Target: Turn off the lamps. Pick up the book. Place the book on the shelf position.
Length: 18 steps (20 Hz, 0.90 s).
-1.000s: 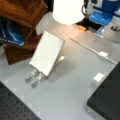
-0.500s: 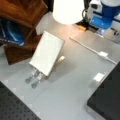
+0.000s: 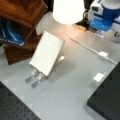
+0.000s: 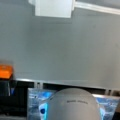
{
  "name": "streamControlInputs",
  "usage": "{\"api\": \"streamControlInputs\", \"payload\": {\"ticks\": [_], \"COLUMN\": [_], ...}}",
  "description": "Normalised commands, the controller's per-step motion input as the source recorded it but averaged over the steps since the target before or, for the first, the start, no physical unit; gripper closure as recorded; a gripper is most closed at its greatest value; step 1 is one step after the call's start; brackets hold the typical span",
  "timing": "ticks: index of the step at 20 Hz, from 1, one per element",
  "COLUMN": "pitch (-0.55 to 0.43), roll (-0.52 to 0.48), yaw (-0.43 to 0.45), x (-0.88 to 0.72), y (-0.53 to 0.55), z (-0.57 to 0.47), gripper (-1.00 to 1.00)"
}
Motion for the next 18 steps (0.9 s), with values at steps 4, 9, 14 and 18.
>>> {"api": "streamControlInputs", "payload": {"ticks": [4, 9, 14, 18], "pitch": [-0.145, -0.145, -0.141, -0.149], "roll": [-0.008, -0.026, -0.034, 0.003], "yaw": [-0.057, -0.052, -0.079, -0.095], "x": [-0.18, -0.16, -0.16, -0.15], "y": [0.2, 0.21, 0.23, 0.22], "z": [-0.18, -0.15, -0.14, -0.12], "gripper": [-1.0, -1.0, 1.0, 1.0]}}
